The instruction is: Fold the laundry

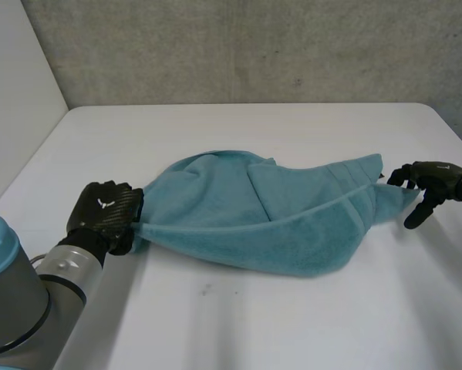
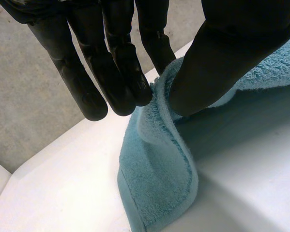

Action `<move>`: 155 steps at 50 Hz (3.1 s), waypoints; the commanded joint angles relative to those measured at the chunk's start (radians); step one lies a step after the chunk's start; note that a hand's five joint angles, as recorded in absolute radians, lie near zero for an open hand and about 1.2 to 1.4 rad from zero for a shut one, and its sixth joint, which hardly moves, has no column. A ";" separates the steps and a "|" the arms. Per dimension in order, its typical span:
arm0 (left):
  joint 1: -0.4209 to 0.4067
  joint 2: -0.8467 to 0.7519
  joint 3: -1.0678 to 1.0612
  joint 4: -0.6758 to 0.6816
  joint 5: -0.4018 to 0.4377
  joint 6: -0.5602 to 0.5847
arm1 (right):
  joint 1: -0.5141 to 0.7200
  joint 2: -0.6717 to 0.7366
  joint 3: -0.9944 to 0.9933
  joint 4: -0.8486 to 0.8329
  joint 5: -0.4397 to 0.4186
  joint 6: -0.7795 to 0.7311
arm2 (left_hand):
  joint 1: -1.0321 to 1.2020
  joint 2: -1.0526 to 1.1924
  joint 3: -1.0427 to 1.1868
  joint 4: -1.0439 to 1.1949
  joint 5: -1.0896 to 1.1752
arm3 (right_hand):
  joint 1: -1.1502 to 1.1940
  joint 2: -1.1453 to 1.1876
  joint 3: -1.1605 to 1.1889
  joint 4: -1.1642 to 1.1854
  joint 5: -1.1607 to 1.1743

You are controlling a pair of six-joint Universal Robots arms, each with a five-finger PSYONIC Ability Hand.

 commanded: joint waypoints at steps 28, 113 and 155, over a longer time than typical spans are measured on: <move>0.017 -0.106 0.035 0.003 -0.002 0.002 | 0.073 0.046 0.034 -0.301 0.041 0.249 | -0.043 -0.092 -0.088 -0.090 -0.020 | 1.011 0.948 0.944 0.942 0.955; 0.174 -0.385 0.234 -0.065 0.224 0.138 | -0.122 -0.299 0.337 -0.387 0.090 0.117 | -0.504 -0.553 -0.549 -0.551 -0.481 | 1.011 0.948 0.944 0.942 0.955; 0.164 -0.383 0.309 -0.053 0.227 0.124 | -0.097 -0.282 0.360 -0.384 0.093 0.054 | 0.247 0.198 0.203 0.200 0.270 | 1.011 0.948 0.944 0.942 0.955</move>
